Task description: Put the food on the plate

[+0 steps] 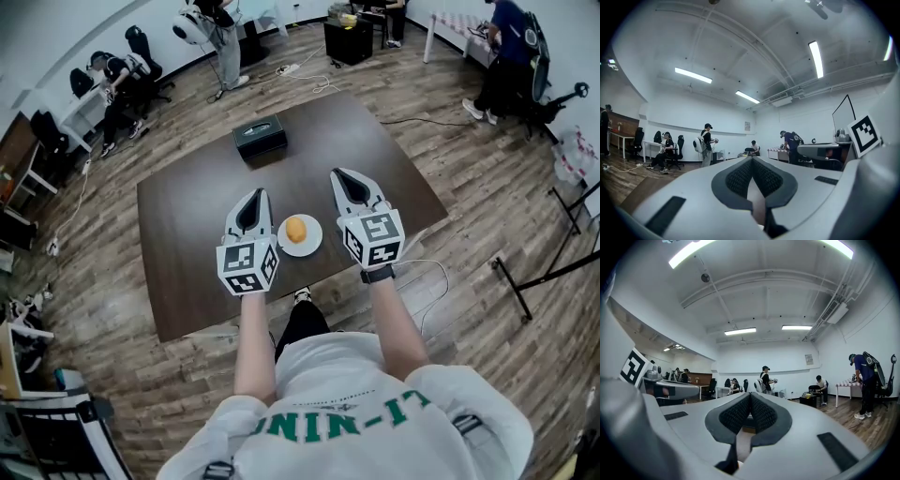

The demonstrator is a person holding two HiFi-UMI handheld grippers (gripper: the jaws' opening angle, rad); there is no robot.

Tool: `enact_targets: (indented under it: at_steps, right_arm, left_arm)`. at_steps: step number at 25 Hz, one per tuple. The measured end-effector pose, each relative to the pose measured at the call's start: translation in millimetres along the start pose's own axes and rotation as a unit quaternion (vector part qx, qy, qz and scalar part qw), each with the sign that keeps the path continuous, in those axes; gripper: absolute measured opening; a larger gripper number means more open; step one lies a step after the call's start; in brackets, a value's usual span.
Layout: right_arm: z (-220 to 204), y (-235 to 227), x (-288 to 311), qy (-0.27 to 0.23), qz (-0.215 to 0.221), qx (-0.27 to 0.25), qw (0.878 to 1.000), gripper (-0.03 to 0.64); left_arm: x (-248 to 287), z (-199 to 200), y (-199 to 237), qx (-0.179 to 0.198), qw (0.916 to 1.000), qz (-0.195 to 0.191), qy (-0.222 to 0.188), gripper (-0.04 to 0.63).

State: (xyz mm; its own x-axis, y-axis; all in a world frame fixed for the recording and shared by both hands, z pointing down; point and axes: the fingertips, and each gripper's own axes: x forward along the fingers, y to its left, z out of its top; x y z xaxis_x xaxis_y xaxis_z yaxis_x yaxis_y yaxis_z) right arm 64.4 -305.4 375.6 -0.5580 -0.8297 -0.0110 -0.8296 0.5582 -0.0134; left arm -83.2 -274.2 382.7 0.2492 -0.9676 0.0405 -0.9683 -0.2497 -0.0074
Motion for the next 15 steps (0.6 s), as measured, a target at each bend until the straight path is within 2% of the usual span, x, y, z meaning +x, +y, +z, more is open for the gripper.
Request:
enact_targets:
  at_steps: [15]
  right_arm:
    - [-6, -20, 7, 0.003, -0.006, -0.011, 1.0, 0.017]
  left_arm:
    - [20, -7, 6, -0.022, 0.9993, 0.025, -0.019, 0.011]
